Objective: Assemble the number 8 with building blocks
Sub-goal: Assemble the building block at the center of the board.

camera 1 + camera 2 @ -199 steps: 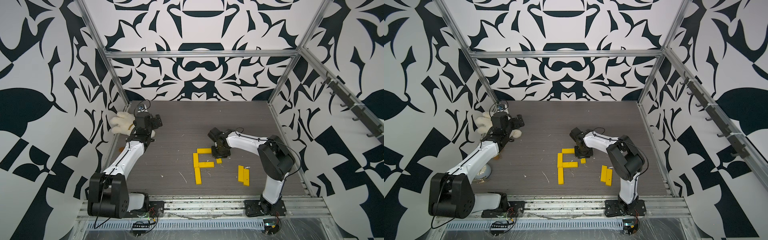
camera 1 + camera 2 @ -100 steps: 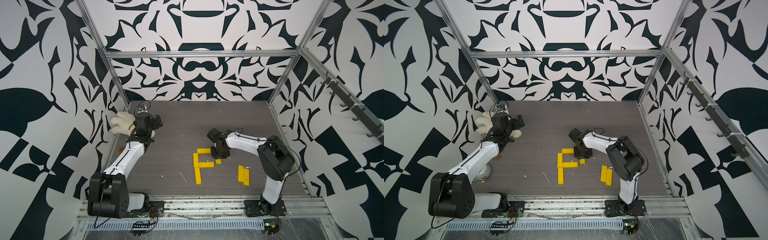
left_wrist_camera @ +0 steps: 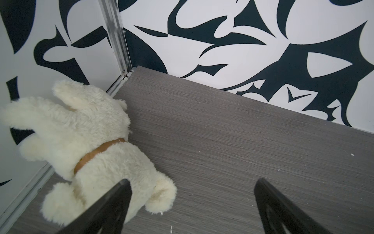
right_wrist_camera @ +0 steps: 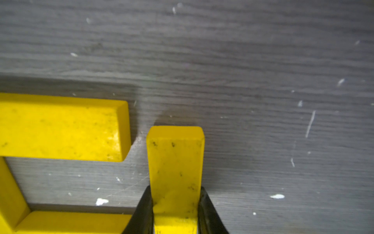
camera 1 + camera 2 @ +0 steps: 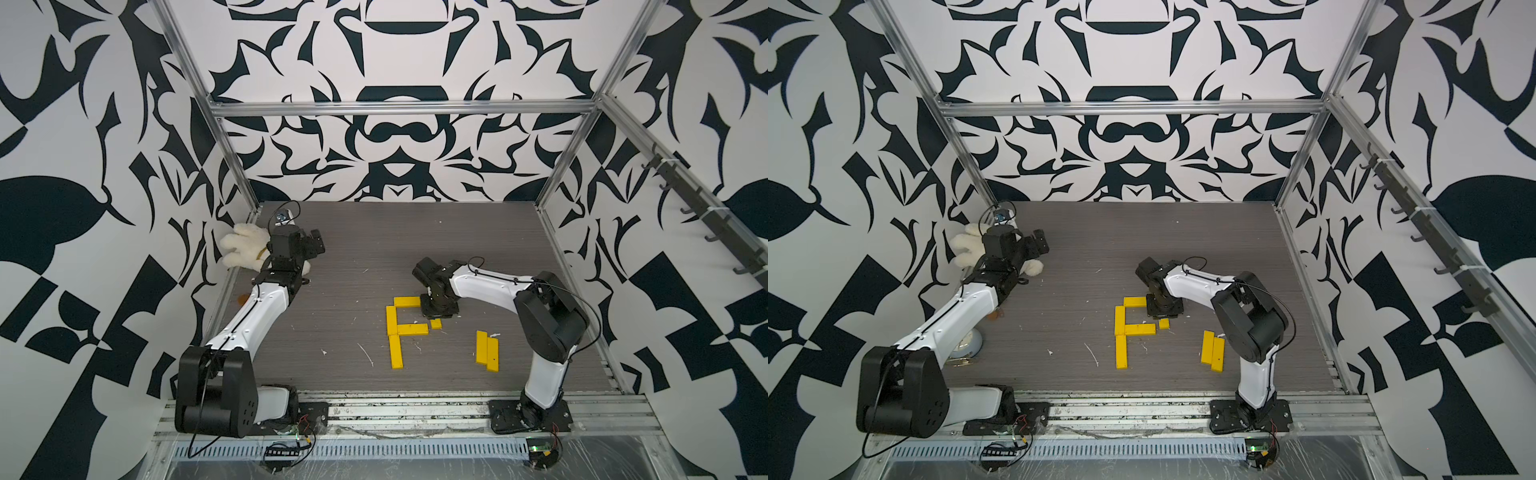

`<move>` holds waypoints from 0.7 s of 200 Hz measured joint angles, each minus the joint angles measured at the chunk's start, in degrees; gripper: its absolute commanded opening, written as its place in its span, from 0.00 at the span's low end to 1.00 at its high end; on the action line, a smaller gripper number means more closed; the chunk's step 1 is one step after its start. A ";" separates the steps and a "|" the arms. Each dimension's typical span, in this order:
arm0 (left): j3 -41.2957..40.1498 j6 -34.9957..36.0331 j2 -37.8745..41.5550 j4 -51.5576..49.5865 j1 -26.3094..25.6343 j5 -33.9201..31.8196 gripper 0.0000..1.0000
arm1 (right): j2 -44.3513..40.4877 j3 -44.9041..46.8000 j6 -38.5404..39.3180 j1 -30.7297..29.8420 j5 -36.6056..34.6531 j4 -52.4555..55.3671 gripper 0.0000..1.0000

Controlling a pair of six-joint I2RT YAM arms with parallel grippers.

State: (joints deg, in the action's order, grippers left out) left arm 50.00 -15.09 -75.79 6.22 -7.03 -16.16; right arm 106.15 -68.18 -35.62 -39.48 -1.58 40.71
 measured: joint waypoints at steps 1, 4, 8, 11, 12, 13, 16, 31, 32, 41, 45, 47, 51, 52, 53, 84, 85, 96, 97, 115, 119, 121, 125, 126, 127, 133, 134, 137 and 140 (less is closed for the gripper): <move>0.00 -0.02 0.00 -0.02 0.00 0.02 0.99 | 0.00 0.00 0.00 0.00 0.00 0.00 0.27; 0.00 -0.04 0.00 0.00 0.00 0.11 0.99 | 0.00 0.00 -0.02 -0.02 0.00 0.00 0.27; 0.00 -0.09 0.00 0.00 0.00 0.15 0.99 | 0.00 0.00 -0.02 -0.04 0.00 0.00 0.27; 0.00 -0.09 0.02 0.00 0.00 0.17 0.99 | 0.00 0.00 -0.04 -0.04 0.00 0.02 0.27; 0.00 -0.09 0.02 0.00 0.00 0.17 0.99 | 0.00 0.00 -0.04 -0.04 0.00 0.00 0.27; 0.00 -0.09 0.02 0.00 0.00 0.20 0.99 | 0.00 0.00 -0.04 -0.04 0.00 0.00 0.27; 0.00 -0.11 0.07 0.00 0.00 0.28 0.99 | 0.00 0.00 -0.04 -0.07 0.00 0.00 0.27; -0.02 -0.13 0.28 -0.02 0.00 0.48 0.99 | 0.00 0.00 -0.17 -0.13 -0.04 0.02 0.27; -0.02 -0.13 0.31 0.00 0.00 0.50 0.99 | 0.00 0.00 -0.17 -0.15 -0.04 0.02 0.27; -0.02 -0.13 0.46 0.00 0.00 0.57 0.99 | 0.00 -0.02 -0.22 -0.15 -0.07 0.02 0.27; -0.02 -0.13 0.55 0.02 0.00 0.59 0.99 | 0.00 -0.02 -0.24 -0.20 -0.11 0.02 0.27; -0.02 -0.15 0.57 0.02 0.00 0.59 0.99 | 0.00 -0.02 -0.24 -0.22 -0.13 0.02 0.27; -0.02 -0.15 0.61 0.02 0.00 0.59 0.99 | 0.00 -0.02 -0.26 -0.24 -0.17 0.04 0.27; -0.02 -0.15 0.61 0.04 0.00 0.59 0.99 | 0.00 -0.02 -0.24 -0.24 -0.17 0.04 0.27; -0.04 -0.17 0.63 0.04 0.00 0.59 0.99 | 0.00 -0.04 -0.26 -0.24 -0.17 0.04 0.27; -0.22 -0.37 0.63 0.04 0.00 0.79 0.99 | 0.00 -0.24 -0.26 -0.50 -0.20 0.28 0.27; -0.22 -0.37 0.63 0.04 0.00 0.79 0.99 | 0.00 -0.24 -0.26 -0.52 -0.20 0.26 0.27; -0.46 -0.46 0.63 0.13 0.00 0.79 0.99 | 0.00 -0.42 -0.24 -0.52 -0.17 0.42 0.27; -0.48 -0.46 0.63 0.13 0.00 0.79 0.99 | 0.00 -0.42 -0.26 -0.55 -0.17 0.42 0.27; -0.74 -0.50 0.63 0.11 0.00 0.79 0.99 | 0.02 -0.83 -0.24 -0.68 -0.20 0.57 0.27; -0.76 -0.50 0.63 0.11 0.00 0.79 0.99 | 0.04 -0.94 -0.24 -0.68 -0.20 0.61 0.27; -0.76 -0.48 0.63 0.11 0.00 0.79 0.99 | 0.04 -1.03 -0.24 -0.70 -0.20 0.63 0.27; -0.76 -0.50 0.63 0.13 0.00 0.79 0.99 | 0.04 -1.11 -0.24 -0.72 -0.20 0.63 0.27; -0.76 -0.50 0.61 0.13 0.00 0.79 0.99 | 0.04 -1.14 -0.24 -0.72 -0.20 0.63 0.27; -0.76 -0.50 0.63 0.13 0.00 0.79 0.99 | 0.04 -1.18 -0.24 -0.72 -0.20 0.63 0.27; -0.76 -0.50 0.63 0.13 0.00 0.79 0.99 | 0.04 -1.33 -0.24 -0.74 -0.20 0.63 0.27; -0.76 -0.50 0.63 0.13 0.00 0.79 0.99 | 0.04 -1.36 -0.26 -0.74 -0.20 0.63 0.27; -0.76 -0.50 0.61 0.13 0.00 0.79 0.99 | 0.04 -1.42 -0.24 -0.74 -0.17 0.61 0.27; -0.76 -0.50 0.63 0.15 0.00 0.79 0.99 | 0.07 -1.46 -0.24 -0.74 -0.17 0.61 0.27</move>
State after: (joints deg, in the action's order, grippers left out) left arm 49.23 -15.59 -75.16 6.37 -7.03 -15.38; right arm 106.21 -69.65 -35.86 -40.23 -1.76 41.32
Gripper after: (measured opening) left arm 0.992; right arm 0.293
